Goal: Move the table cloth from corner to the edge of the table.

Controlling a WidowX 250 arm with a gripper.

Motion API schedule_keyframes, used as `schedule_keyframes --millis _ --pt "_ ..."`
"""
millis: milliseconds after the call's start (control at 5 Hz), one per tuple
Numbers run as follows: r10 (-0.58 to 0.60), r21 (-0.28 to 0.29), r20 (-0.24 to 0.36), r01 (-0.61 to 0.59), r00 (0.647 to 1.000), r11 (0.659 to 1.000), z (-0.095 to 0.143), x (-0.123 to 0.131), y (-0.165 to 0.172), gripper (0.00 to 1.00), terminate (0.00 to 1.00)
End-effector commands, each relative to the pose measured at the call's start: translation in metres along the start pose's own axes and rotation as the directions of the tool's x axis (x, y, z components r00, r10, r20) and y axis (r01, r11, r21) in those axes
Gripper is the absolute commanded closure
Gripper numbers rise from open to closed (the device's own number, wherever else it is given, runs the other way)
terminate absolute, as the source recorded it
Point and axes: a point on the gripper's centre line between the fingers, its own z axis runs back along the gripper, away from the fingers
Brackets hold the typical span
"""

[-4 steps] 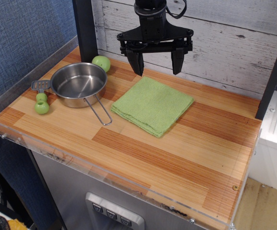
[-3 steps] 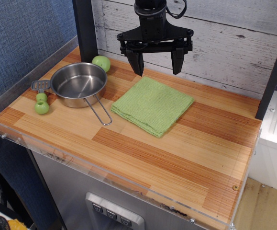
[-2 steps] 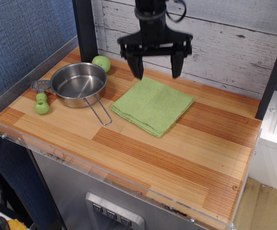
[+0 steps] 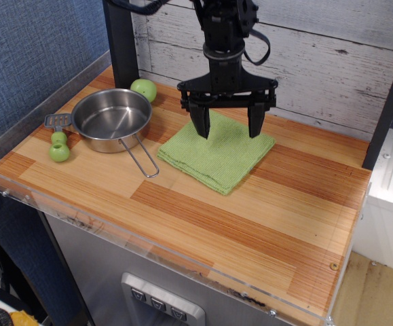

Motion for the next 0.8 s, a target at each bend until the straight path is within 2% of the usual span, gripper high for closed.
schedule_keyframes --millis 0,400,600 --pt "-0.021 0.008 0.038 0.02 0.999 1.0 -0.0027 0.0114 -0.0081 0.0 0.0" --pt "-0.02 0.048 0.053 0.017 0.998 0.999 -0.0114 0.0104 -0.0013 0.0 0.0" --pt "-0.027 0.046 0.05 0.025 0.998 0.999 -0.0114 0.0051 -0.0027 0.0 0.0"
